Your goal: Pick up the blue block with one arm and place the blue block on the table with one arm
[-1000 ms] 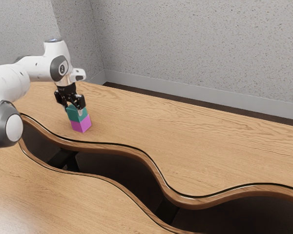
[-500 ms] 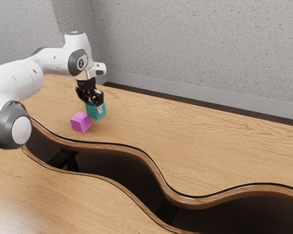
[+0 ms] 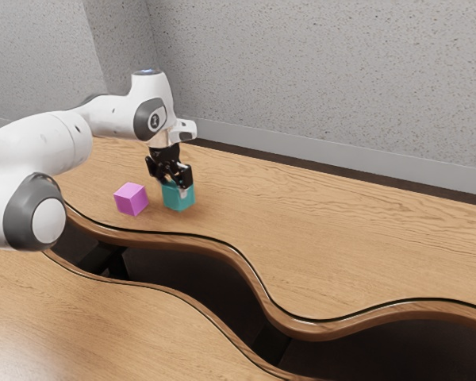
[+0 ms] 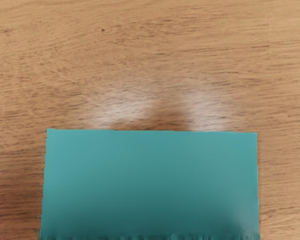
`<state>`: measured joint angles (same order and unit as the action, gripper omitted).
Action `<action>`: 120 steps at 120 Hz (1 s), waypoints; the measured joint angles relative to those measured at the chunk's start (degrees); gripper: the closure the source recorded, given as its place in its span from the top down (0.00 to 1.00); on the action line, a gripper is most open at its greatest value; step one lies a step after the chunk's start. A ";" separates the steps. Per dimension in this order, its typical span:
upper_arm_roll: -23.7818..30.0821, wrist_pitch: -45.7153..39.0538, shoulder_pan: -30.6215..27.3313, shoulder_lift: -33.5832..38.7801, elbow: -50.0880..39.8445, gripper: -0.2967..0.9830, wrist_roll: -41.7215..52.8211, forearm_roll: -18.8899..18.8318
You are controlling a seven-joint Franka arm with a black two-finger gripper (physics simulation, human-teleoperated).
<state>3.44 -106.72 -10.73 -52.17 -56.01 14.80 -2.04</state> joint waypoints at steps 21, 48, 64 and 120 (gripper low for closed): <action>-0.42 0.19 -0.12 0.44 0.00 0.69 0.18 0.45; -0.63 2.88 0.04 6.13 -0.65 0.74 0.36 -1.21; -0.69 5.30 2.33 18.83 -9.25 0.75 0.37 -2.64; -0.46 17.07 5.55 52.61 -36.86 0.77 -3.61 -7.02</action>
<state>2.98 -89.65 -5.18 0.44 -92.87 11.19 -9.06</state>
